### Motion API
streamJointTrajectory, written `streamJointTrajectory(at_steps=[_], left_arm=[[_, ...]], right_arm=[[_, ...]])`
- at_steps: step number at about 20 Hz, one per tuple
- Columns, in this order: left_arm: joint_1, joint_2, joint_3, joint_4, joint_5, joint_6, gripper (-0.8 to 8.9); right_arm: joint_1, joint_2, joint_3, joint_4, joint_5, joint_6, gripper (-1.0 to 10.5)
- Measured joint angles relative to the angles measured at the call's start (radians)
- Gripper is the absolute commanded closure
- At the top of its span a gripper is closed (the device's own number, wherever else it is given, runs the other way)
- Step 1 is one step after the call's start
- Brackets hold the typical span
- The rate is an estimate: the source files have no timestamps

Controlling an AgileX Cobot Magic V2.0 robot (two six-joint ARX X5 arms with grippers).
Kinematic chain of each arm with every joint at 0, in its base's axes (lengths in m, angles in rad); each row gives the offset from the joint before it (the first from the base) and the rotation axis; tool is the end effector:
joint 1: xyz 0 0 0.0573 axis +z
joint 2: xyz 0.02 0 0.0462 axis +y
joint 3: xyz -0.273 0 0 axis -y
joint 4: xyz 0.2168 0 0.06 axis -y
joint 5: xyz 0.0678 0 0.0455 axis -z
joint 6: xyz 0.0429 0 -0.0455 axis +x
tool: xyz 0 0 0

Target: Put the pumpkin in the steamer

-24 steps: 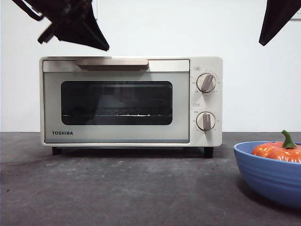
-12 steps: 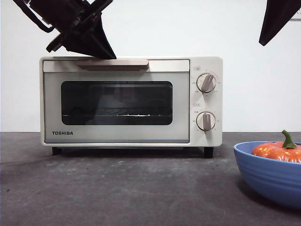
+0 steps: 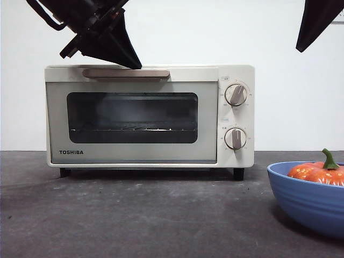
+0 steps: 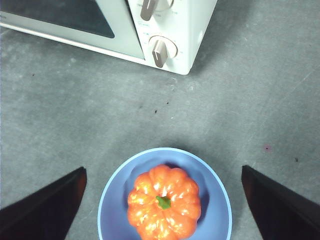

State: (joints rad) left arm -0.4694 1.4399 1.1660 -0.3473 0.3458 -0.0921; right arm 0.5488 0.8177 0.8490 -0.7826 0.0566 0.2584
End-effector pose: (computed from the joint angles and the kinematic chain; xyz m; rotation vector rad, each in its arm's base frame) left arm 0.2585 -0.1474 0.3103 -0.0447 0.6727 -0.7581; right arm 0.1113 0.0652 0.2939 0.0161 0.7767 0.3706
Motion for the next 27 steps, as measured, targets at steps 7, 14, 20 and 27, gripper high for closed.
streamJointTrajectory(at_steps=[7,14,20,27], left_arm=[[-0.041,-0.009,0.005,-0.135,0.024,0.000,7.99],[-0.091,0.005,-0.010,-0.325,0.034,0.000,7.99],[-0.126,0.015,-0.017,-0.413,-0.008,0.000,7.99],[-0.153,0.014,-0.017,-0.431,-0.010,0.000,7.99]], right_arm=[[0.000,0.000,0.000,0.000,0.000,0.000,4.5],[0.000,0.000,0.000,0.000,0.000,0.000,4.5],[0.000,0.000,0.000,-0.006,0.000,0.000,4.5],[0.000,0.000,0.000,-0.025,0.000,0.000,4.5]])
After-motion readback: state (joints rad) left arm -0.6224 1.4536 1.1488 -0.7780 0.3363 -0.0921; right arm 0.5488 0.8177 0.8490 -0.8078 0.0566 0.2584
